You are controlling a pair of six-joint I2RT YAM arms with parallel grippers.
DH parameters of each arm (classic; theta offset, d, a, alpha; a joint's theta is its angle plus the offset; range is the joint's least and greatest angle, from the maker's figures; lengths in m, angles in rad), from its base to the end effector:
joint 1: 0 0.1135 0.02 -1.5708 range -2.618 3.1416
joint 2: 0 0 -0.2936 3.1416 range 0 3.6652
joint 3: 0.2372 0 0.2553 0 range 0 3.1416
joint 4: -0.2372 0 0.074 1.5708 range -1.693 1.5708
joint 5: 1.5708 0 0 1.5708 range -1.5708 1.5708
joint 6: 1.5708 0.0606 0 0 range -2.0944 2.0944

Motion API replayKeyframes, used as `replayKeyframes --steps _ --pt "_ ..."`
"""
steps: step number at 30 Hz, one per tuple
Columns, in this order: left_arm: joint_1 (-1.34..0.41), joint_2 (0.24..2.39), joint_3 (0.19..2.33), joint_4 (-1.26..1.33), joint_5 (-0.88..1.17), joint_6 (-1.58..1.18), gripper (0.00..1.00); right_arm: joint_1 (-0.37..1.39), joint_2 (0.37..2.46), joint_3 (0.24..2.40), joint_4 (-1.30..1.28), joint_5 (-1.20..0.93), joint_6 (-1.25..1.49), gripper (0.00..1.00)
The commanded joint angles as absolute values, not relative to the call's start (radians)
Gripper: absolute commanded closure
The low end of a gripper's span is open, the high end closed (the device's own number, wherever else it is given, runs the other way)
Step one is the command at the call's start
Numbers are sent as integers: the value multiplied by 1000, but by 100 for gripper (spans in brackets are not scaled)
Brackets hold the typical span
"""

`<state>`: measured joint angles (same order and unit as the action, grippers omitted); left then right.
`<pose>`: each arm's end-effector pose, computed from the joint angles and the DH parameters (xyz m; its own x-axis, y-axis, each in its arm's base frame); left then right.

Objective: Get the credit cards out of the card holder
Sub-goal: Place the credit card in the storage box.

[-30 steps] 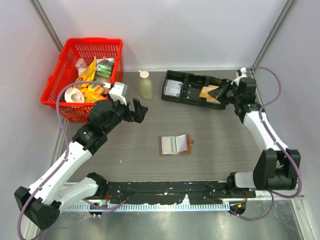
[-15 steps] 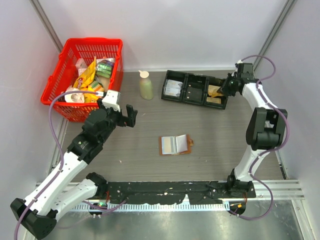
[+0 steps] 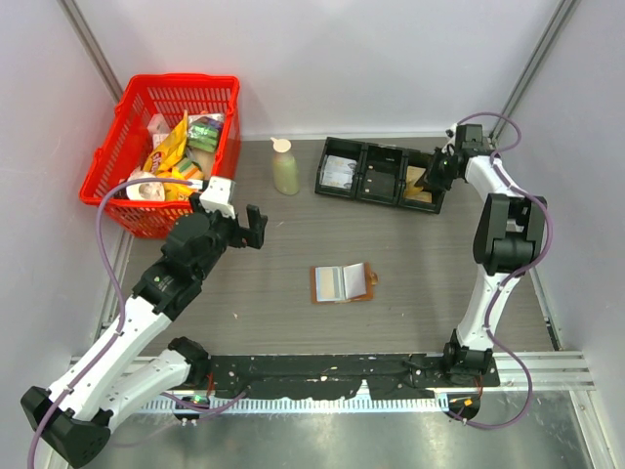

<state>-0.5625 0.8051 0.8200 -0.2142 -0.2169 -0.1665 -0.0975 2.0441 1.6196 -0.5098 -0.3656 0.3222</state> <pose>0.1713 -0.0926 0.3625 -0.2219 -0.0514 -0.9737 0.3099 0.9431 -0.1204 0.4821 -0.0254 0.2223 -0.7974 0.3751 -0.4728 0.1391 0.8765 0.4609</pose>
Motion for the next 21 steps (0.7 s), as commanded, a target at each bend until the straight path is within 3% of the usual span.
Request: replayKeyframes --steps 1,5,9,17,21 --pt "-565 805 818 -158 -213 -149 0 -97 2028 1669 -554 -309 281 85" --pt "-565 808 819 -156 -189 -163 0 -97 1968 1652 -577 -175 272 62" --pt "-564 805 822 -156 -175 -173 0 -97 1896 1635 -592 -69 273 48" --pt "-565 827 833 -166 -147 -199 0 0 1697 1520 -586 116 249 40" --pt "-564 828 836 -169 -144 -206 0 176 1557 1355 -532 176 232 40"
